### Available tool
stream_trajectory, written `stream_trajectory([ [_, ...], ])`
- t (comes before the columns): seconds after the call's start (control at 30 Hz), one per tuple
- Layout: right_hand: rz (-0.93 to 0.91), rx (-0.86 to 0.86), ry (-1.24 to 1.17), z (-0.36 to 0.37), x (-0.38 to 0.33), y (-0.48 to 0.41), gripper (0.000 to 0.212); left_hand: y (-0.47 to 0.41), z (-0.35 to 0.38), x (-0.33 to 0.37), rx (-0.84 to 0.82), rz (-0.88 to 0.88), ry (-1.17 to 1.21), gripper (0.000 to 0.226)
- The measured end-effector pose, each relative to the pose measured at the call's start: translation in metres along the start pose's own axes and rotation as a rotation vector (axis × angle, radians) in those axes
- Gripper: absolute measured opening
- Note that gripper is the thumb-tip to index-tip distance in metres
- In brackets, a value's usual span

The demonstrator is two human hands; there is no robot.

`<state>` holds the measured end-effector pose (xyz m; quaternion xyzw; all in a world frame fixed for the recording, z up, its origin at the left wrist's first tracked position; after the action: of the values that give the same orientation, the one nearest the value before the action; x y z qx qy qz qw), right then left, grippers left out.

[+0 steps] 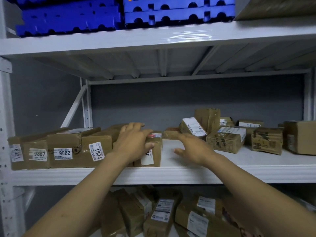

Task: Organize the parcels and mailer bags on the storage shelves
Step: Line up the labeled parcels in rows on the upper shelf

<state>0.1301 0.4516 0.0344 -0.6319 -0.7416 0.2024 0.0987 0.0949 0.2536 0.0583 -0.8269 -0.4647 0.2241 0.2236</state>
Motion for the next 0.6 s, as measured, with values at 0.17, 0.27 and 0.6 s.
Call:
stream_trajectory([
  [0.17, 0.059, 0.007, 0.148, -0.024, 0.085, 0.003, 0.027, -0.045, 0.01, 0.054, -0.005, 0.023, -0.032, 0.053],
  [0.27, 0.047, 0.007, 0.169, -0.03, 0.133, 0.005, 0.015, -0.072, 0.023, 0.081, -0.151, 0.017, -0.077, 0.045],
  [0.6, -0.136, -0.091, 0.125, -0.005, 0.151, -0.031, 0.028, -0.074, 0.044, 0.09, -0.277, -0.205, -0.002, 0.06],
])
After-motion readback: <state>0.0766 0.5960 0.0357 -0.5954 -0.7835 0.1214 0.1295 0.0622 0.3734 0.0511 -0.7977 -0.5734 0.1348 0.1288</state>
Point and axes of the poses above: each hand's wrist, its own y-axis away from the middle knuckle, its own z-axis out of the palm, x = y × z, the point moved 3 cm from there along -y, towards the middle knuckle, and after that the axes turned 5 degrees about -x, right-handed, at the moved point
